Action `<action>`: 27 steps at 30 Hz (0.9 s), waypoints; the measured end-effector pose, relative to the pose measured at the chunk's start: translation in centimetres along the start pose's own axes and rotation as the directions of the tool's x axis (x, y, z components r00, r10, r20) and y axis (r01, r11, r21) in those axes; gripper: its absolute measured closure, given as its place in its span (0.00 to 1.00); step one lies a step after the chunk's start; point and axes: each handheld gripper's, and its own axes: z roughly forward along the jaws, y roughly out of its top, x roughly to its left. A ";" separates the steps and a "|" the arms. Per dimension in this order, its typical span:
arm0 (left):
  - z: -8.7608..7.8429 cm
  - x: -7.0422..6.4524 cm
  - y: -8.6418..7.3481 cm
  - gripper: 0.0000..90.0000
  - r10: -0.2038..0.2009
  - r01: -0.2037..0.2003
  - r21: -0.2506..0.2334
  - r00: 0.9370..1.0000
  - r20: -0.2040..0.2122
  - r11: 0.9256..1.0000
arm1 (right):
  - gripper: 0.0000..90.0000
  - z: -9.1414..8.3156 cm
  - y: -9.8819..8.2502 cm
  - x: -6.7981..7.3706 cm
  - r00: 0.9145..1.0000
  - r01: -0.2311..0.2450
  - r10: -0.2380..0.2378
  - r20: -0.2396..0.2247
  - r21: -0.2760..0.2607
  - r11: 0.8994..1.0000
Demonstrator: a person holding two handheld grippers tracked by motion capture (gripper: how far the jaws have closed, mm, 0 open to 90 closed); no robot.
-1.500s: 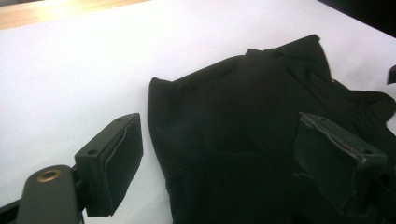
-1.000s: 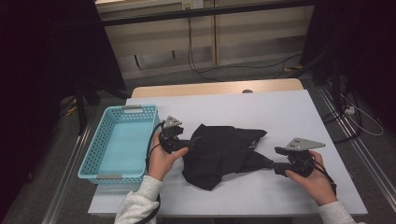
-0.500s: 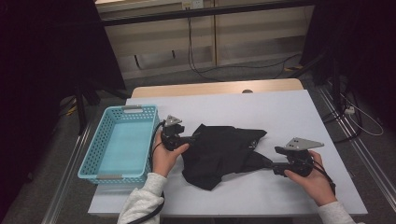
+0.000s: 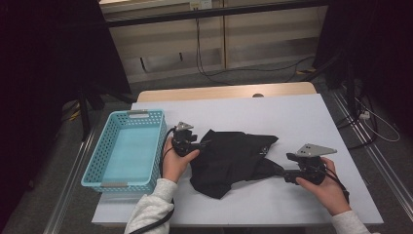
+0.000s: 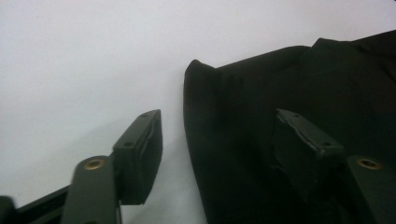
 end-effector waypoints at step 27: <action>-4.6 1.1 1.2 0.96 -0.036 0.038 -0.094 0.999 0.019 0.995 | 0.34 1.3 0.9 -0.7 0.999 -0.020 0.019 0.034 0.005 1.000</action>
